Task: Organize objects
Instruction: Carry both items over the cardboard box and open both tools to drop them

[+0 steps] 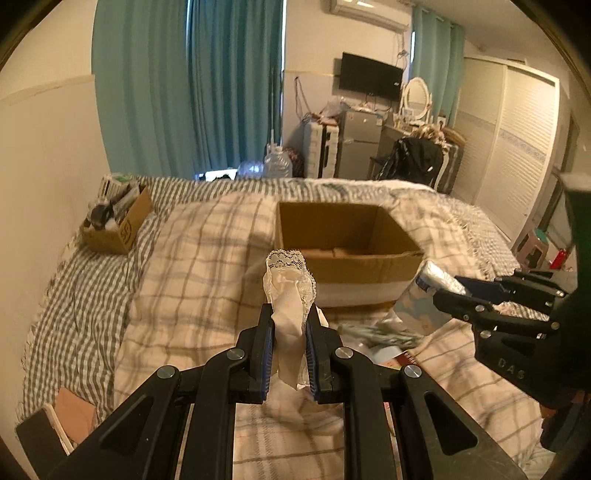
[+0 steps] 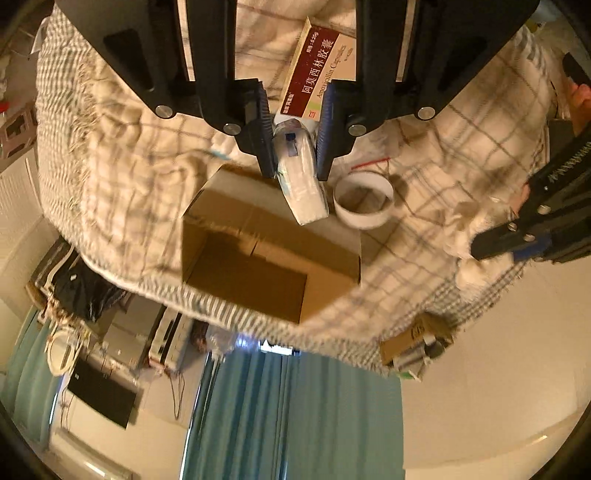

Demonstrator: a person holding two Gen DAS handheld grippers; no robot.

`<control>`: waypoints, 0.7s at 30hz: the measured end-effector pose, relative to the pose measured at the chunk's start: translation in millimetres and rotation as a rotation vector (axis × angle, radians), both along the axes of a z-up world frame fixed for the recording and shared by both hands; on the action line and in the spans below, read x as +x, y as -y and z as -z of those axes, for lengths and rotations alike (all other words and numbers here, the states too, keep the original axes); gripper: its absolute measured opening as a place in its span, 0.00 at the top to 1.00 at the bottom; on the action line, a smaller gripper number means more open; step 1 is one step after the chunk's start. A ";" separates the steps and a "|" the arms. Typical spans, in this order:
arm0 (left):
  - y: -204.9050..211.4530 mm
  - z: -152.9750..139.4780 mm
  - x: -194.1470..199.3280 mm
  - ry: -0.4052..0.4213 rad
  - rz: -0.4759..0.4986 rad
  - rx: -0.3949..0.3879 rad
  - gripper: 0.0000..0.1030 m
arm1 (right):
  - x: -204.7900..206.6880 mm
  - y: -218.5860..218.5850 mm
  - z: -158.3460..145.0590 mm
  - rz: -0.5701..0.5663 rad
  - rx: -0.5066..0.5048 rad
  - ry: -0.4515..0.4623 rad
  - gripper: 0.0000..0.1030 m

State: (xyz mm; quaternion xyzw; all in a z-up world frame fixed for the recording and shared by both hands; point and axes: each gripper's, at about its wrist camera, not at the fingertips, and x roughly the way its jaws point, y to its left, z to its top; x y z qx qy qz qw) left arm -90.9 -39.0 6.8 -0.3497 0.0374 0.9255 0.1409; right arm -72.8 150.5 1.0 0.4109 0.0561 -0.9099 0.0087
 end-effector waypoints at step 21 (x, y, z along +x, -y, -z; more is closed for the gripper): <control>-62.8 -78.3 -71.5 -0.081 0.098 -0.015 0.85 | -39.4 -44.3 -131.2 0.037 -0.034 -0.216 0.80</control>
